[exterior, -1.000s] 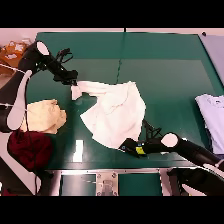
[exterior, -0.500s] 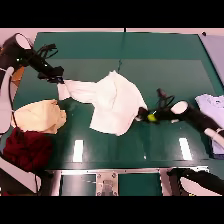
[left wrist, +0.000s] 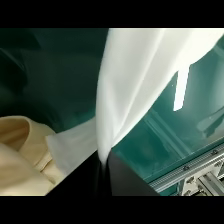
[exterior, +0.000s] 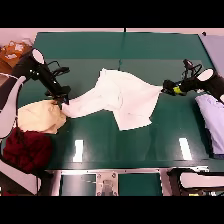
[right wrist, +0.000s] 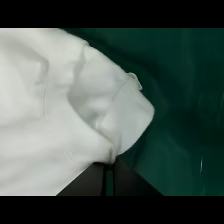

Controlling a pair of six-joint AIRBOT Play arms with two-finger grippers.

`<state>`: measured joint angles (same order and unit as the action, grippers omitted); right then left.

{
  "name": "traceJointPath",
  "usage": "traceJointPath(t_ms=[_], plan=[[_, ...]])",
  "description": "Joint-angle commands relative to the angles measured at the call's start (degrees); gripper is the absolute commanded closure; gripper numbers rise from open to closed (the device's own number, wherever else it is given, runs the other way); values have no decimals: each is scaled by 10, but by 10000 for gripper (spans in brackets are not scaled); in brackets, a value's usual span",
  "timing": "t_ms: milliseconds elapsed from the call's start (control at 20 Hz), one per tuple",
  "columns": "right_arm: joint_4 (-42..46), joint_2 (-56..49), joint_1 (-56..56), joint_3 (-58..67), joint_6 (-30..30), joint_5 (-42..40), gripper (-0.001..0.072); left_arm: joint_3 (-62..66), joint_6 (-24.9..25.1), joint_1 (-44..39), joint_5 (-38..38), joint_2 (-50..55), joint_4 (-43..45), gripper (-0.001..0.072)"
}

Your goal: Fold the shirts.

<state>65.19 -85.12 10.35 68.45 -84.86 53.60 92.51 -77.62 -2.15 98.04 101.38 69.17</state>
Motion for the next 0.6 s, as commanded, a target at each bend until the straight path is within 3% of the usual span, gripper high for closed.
traceJointPath(t_ms=[0, 100, 150, 200, 250, 450, 550], plan=[[24, -61, 12, 79, -19, 11, 697, -26, 7, -10, -9, -3, 38, 686], [24, -61, 15, 87, -19, 17, 696, -26, 7, -10, -35, -3, 85, 687], [24, -61, 20, 92, -19, 30, 650, -26, 8, -10, -50, -2, 89, 687], [24, -60, 28, 97, -22, 50, 453, -26, 8, -10, -65, -2, 88, 686], [24, -57, 40, 100, -27, 74, 336, -26, 10, -10, -76, -3, 83, 686], [23, -46, 82, 71, -30, 189, 335, -26, 19, -10, -121, -2, 52, 686], [2, -39, 82, 14, -22, 193, 334, -26, 18, -10, -133, -2, 52, 686]])
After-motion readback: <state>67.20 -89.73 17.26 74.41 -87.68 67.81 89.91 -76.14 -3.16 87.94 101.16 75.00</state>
